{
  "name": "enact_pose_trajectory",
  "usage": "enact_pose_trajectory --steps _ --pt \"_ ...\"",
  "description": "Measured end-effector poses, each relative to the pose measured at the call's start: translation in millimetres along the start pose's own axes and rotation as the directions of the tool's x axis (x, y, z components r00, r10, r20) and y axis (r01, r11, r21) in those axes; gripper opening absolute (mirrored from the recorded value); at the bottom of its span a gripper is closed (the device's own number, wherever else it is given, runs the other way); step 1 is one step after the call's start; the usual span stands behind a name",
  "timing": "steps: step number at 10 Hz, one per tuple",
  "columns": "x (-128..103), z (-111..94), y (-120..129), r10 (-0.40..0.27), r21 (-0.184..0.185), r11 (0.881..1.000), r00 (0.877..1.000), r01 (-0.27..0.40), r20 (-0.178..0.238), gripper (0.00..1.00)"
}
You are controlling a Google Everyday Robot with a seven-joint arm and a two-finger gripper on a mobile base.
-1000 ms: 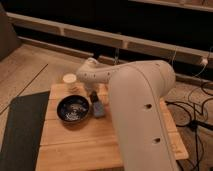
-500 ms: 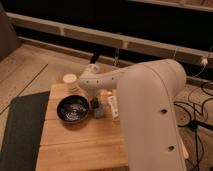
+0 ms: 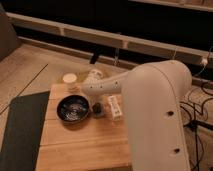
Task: Place the eraser on the white sponge
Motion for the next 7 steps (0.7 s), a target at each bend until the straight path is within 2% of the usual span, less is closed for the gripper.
enact_pose_trajectory --steps 6,7 --pt "-0.1 3.3 2.4 -0.016 -0.003 1.000 1.000 0.016 0.012 0.60" --pt "0.2 3.2 3.5 -0.018 -0.005 1.000 1.000 0.018 0.013 0.73"
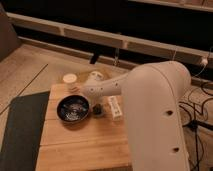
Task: Place the eraser on the white sponge
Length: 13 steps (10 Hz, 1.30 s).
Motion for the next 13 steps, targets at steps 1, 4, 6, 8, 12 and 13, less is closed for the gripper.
enact_pose_trajectory --steps 1,4,6,8,12,13 --pt "0.3 0.1 0.0 0.000 -0.001 1.000 1.000 0.000 0.000 0.77" --pt "0.8 -0.4 -0.3 0.000 -0.003 1.000 1.000 0.000 0.001 0.80" --pt "0.8 -1.2 -3.0 0.004 -0.003 1.000 1.000 -0.004 0.003 0.80" --pt "-2.6 -5.9 -3.5 0.004 -0.002 1.000 1.000 -0.004 0.014 0.80" --pt "-29.9 -49.7 -11.8 0.007 0.011 1.000 0.993 -0.008 0.117 0.80" --pt "-35.1 -59.0 -8.0 0.001 0.002 1.000 0.991 -0.001 0.137 0.80"
